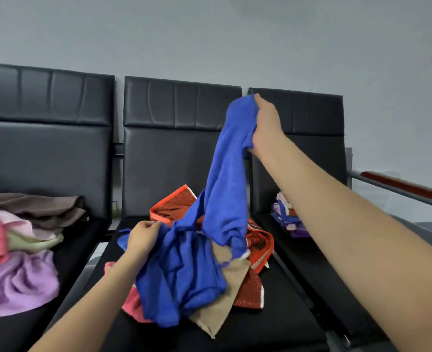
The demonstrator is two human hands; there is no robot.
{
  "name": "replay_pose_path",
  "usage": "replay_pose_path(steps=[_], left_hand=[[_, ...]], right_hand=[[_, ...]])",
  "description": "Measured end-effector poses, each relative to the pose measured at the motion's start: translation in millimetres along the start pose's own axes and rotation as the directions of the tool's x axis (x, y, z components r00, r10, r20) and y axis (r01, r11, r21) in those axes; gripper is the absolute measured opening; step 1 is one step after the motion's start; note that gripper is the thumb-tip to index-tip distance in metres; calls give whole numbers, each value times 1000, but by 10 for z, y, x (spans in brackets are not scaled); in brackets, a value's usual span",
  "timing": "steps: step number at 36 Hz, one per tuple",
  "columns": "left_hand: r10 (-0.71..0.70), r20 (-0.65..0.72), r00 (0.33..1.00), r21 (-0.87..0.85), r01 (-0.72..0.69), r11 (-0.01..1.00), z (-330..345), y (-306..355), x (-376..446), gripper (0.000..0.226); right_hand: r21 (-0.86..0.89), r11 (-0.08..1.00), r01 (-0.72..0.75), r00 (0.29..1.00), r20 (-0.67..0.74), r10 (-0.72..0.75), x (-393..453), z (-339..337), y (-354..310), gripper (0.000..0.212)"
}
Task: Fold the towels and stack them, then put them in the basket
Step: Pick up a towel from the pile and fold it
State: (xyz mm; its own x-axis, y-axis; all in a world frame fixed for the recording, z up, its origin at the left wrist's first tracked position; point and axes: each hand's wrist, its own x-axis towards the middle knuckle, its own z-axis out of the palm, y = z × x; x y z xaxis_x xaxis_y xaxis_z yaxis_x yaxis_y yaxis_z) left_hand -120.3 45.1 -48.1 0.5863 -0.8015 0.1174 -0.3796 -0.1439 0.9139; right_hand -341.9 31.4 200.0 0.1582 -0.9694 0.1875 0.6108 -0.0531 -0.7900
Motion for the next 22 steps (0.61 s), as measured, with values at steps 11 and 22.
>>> replay_pose_path(steps=[11, 22], left_hand=[[370, 278, 886, -671, -97, 735, -199, 1136, -918, 49], [353, 527, 773, -664, 115, 739, -402, 1165, -1289, 65]], right_hand=[[-511, 842, 170, 911, 408, 63, -507, 185, -226, 29], [-824, 394, 408, 911, 393, -123, -719, -230, -34, 23]])
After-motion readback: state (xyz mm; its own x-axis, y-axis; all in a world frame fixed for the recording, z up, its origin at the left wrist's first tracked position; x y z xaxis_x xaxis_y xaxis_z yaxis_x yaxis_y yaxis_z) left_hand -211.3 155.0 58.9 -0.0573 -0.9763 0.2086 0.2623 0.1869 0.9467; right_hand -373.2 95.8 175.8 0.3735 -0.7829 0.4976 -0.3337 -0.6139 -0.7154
